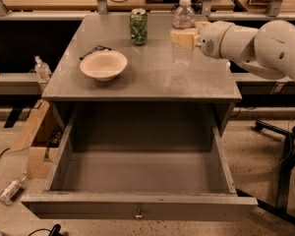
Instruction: Place water bottle into top drawer
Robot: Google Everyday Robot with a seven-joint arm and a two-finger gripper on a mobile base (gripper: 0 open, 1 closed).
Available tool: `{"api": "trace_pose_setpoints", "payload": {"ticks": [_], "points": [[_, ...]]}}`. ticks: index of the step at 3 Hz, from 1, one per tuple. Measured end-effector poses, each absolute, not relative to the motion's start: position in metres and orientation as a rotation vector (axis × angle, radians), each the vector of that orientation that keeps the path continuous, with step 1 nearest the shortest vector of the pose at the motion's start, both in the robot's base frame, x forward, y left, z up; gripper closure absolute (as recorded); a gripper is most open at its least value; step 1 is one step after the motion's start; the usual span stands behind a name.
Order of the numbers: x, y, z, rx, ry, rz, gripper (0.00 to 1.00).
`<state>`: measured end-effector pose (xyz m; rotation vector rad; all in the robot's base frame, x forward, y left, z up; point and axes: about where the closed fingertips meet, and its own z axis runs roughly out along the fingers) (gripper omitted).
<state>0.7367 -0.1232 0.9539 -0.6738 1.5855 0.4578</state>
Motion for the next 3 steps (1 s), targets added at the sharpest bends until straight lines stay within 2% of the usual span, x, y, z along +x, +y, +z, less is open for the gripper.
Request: {"api": "trace_pose_setpoints", "payload": {"ticks": [1,3], "points": [[0.683,-0.090,0.968,-0.776,1.580,0.516,1.00],[0.589,-0.046,0.940,-0.811,1.582,0.669,1.00]]}}
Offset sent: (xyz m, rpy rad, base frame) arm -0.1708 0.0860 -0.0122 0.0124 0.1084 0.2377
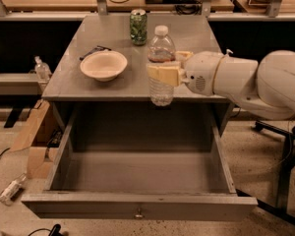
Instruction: Place water bottle into top drawer
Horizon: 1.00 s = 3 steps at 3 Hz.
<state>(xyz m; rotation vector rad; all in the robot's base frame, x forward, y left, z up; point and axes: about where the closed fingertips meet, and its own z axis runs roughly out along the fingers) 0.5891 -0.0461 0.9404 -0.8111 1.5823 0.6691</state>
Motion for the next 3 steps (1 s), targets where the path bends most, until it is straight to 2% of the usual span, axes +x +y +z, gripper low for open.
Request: {"api": "trace_pose_setpoints", "payload": {"ticks": [1,2,3], "points": [[0.540,-0.019,0.917,-0.873,1.544,0.722,1.00],[0.514,-0.004,0.887,-0.944,1.501,0.746,1.00],[0.513,-0.002,0.834,-1.012,1.465,0.768,1.00]]}}
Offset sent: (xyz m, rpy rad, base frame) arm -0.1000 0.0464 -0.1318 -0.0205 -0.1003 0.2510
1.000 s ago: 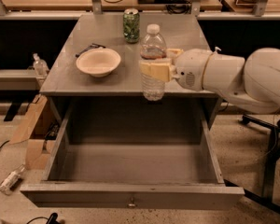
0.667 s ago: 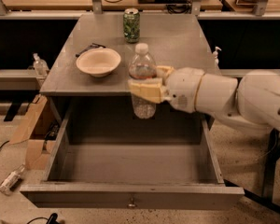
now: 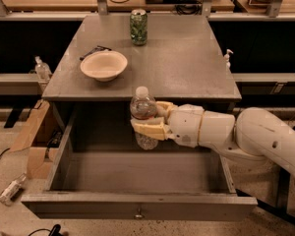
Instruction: Place water bottle into top drawer
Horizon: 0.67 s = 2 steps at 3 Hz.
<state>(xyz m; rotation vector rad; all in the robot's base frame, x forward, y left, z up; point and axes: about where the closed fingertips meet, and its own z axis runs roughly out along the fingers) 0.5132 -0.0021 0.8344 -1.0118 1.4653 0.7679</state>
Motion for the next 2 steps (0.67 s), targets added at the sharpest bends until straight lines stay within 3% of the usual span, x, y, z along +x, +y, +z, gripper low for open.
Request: {"api": "trace_pose_setpoints", "payload": {"ticks": [2], "points": [[0.520,0.008,0.815,-0.990,1.466,0.815,1.00]]}}
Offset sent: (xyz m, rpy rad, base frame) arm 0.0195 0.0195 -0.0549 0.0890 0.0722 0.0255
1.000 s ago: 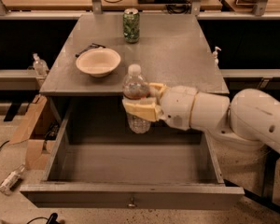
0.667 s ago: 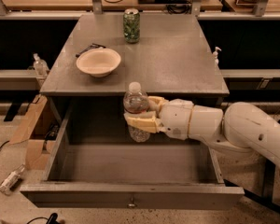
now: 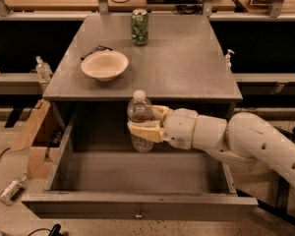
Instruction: Place water bottle into top drawer
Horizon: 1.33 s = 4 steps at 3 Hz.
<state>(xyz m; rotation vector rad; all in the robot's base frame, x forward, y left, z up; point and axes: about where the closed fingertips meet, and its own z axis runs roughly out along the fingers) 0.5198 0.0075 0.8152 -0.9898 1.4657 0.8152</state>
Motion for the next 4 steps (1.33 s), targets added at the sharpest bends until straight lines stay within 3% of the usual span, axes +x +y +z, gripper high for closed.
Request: {"api": "trace_pose_setpoints", "payload": {"ticks": [2,4], "points": [[0.547,0.067,0.721,-0.980,1.424,0.933,1.00],[0.560,0.090,0.687,-1.030,1.401,0.897,1.00]]}}
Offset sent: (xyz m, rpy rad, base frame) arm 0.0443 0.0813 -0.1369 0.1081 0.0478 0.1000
